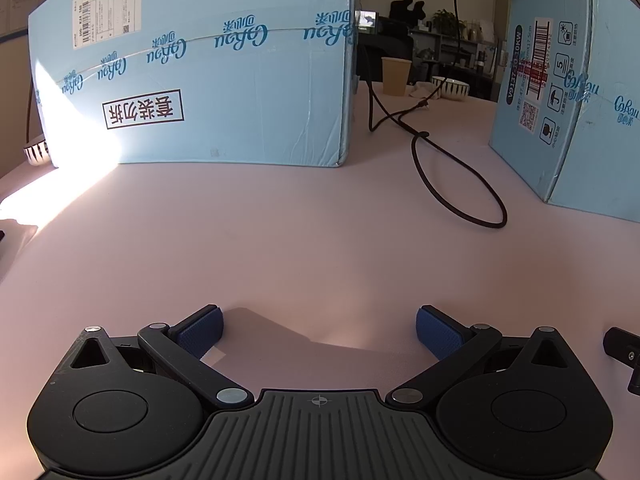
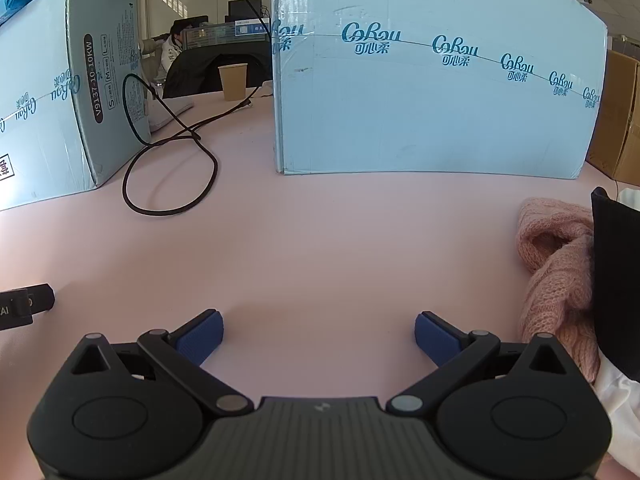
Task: Fold clothes
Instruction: 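Move both grippers toward the white and black shirt pile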
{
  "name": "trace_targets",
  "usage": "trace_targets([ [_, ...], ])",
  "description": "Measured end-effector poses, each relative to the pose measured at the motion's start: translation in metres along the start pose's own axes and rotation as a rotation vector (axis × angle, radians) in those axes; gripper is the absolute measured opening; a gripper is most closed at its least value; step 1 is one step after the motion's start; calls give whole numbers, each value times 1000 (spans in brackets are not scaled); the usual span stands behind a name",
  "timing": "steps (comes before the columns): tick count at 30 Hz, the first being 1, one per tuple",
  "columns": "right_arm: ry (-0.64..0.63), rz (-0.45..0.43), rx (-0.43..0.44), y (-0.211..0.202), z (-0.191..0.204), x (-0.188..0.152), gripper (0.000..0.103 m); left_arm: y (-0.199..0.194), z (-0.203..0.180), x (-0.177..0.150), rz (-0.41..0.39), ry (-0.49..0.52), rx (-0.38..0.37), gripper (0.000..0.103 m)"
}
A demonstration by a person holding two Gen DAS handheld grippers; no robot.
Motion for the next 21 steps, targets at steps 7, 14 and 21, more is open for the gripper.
trace_targets([
  [7,6,4,4,1,0,1,103,2,2,1,1,0,-1,103],
  [14,-13,2,-11,0,3,0,103,3,2,2,2,9,7,103],
  [21,-16,9,-8,1,6,2,103,1,-6,2,0,37,29,103],
])
Point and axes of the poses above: each gripper's, at about its wrist camera, not at the fingertips, and y roughly the way its jaws point, z to its left, x to its top, the point moved 7 cm from there along y, roughly the way its jaws point, and after that the axes turned 2 degrees about -z, right-handed, at the moved point
